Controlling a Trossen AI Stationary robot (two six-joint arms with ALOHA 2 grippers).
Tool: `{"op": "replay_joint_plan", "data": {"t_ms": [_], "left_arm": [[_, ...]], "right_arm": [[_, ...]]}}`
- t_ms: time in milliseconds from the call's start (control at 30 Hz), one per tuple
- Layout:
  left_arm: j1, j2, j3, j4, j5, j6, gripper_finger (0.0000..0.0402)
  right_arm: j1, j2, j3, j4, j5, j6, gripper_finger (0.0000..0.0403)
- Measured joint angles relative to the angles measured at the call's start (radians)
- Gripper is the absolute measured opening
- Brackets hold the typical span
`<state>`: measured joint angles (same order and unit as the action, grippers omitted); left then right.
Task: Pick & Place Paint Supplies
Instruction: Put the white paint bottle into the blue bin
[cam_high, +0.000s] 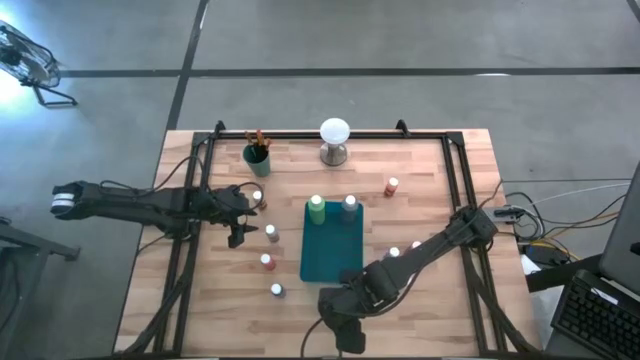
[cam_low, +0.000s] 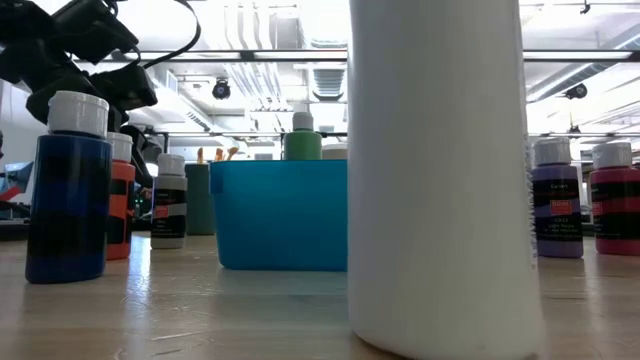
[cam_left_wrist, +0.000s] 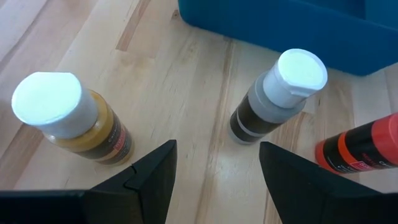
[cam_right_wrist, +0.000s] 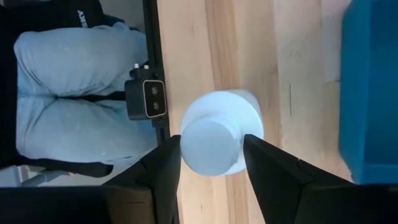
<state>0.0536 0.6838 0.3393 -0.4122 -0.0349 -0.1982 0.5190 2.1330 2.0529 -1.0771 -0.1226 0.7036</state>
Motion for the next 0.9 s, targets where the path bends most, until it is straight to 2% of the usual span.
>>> {"op": "replay_joint_plan", "data": {"t_ms": [267,633,900], "left_arm": [[0.0,0.0,0.0,0.0,0.0,0.0,0.0234],[0.0,0.0,0.0,0.0,0.0,0.0,0.0234],[0.0,0.0,0.0,0.0,0.0,0.0,0.0234]], "right_arm": [[0.0,-0.001,0.0,0.004,0.019,0.019,0.0144],[0.0,0.004,-0.001,0.014,0.019,0.063,0.0191],[0.0,0.019,0.0,0.038,0.013,0.076,0.0185]]}}
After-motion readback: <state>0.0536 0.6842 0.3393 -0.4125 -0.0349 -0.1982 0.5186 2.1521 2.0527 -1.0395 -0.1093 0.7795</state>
